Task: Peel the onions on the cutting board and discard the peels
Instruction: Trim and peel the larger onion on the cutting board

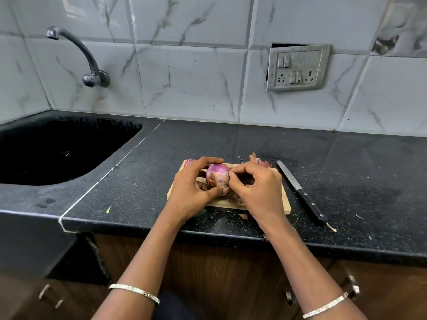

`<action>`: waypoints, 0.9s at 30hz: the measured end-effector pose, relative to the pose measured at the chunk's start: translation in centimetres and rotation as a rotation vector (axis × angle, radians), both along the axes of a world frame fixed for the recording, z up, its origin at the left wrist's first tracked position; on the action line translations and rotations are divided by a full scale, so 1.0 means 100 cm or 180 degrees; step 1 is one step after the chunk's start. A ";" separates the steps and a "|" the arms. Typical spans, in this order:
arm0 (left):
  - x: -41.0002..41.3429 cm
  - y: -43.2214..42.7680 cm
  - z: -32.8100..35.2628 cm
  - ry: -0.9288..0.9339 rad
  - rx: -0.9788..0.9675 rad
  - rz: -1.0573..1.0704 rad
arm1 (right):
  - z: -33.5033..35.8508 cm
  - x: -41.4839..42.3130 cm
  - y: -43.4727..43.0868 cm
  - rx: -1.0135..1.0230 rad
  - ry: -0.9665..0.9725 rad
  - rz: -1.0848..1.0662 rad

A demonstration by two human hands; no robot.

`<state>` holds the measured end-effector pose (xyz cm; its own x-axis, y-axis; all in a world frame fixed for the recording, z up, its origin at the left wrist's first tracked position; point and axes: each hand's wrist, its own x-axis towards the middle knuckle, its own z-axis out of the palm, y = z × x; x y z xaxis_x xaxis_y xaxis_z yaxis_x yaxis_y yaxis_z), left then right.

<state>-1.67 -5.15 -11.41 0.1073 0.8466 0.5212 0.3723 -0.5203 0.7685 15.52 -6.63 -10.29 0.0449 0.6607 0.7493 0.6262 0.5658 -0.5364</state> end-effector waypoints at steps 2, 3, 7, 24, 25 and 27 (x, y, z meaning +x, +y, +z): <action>0.000 -0.001 0.000 -0.0012 -0.0012 -0.0021 | 0.001 -0.001 -0.002 0.0058 -0.0138 -0.0104; 0.000 -0.001 0.000 -0.0024 -0.0014 -0.0034 | 0.002 -0.001 -0.002 0.0080 -0.0184 -0.0139; 0.000 0.000 0.000 -0.0053 -0.0038 -0.0045 | 0.003 -0.002 -0.002 0.0019 -0.0195 -0.0148; 0.002 -0.005 0.004 -0.0381 -0.0244 -0.0343 | 0.000 0.002 0.003 -0.0298 0.0328 -0.0432; 0.002 -0.005 0.004 -0.0415 -0.0277 -0.0366 | 0.000 0.002 0.004 -0.0307 0.0388 -0.0464; 0.002 -0.004 0.004 -0.0463 -0.0346 -0.0411 | 0.000 0.002 0.005 -0.0305 0.0507 -0.0522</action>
<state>-1.46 -5.57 -10.99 0.1487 0.8828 0.4456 0.1890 -0.4676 0.8635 15.75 -6.14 -10.31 0.2699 0.7025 0.6585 0.6087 0.4054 -0.6820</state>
